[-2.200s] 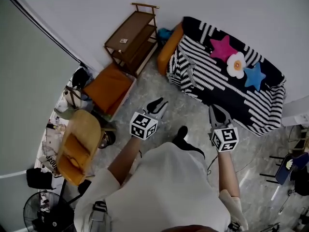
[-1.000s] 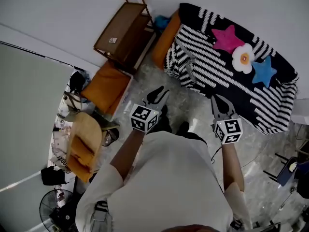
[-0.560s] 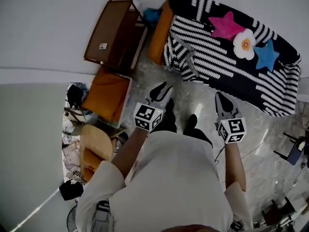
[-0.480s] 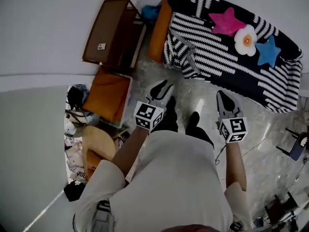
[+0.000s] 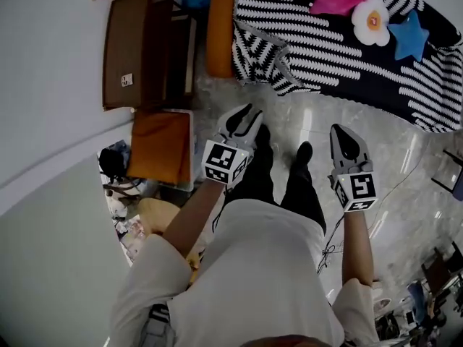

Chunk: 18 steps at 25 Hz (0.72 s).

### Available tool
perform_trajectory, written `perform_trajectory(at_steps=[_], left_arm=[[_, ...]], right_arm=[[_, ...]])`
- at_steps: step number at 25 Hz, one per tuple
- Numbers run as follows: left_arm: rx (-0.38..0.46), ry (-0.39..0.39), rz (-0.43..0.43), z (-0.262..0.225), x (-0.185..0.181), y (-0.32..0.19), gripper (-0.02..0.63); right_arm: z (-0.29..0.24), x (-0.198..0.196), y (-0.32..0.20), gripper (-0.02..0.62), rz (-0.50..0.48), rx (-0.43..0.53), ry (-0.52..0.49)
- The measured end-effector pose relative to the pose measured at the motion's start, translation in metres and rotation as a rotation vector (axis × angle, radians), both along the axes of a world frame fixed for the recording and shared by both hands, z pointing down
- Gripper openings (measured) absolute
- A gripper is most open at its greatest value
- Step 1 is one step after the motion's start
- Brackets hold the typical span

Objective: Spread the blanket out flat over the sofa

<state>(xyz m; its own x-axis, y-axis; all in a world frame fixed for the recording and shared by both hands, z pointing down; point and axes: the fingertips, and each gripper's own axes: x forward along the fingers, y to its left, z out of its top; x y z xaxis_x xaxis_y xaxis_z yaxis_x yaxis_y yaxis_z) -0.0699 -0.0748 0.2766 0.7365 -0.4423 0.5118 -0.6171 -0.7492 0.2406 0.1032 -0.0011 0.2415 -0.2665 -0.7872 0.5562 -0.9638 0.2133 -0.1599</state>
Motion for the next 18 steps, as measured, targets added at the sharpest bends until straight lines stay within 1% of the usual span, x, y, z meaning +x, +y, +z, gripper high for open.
perform_trajectory(at_steps=[4,8,11,14,18], left_arm=[[-0.018,-0.016,0.048,0.046,0.017,-0.011,0.112],[-0.058,-0.055,0.094,0.102,0.036,-0.015,0.114],[-0.079,-0.067,0.118,0.141,0.05,-0.016,0.117],[-0.109,-0.087,0.131,0.187,0.062,-0.016,0.123],[-0.135,-0.128,0.169,0.247,0.083,-0.013,0.129]], right_arm=[[0.034,0.0,-0.005,0.003,0.025,-0.019,-0.002],[0.073,0.006,-0.012,0.003,0.034,-0.04,-0.008],[0.103,0.009,-0.013,0.003,0.042,-0.049,-0.015],[0.135,0.012,-0.015,0.003,0.038,-0.052,-0.022],[0.183,0.019,-0.014,0.003,0.029,-0.074,-0.022]])
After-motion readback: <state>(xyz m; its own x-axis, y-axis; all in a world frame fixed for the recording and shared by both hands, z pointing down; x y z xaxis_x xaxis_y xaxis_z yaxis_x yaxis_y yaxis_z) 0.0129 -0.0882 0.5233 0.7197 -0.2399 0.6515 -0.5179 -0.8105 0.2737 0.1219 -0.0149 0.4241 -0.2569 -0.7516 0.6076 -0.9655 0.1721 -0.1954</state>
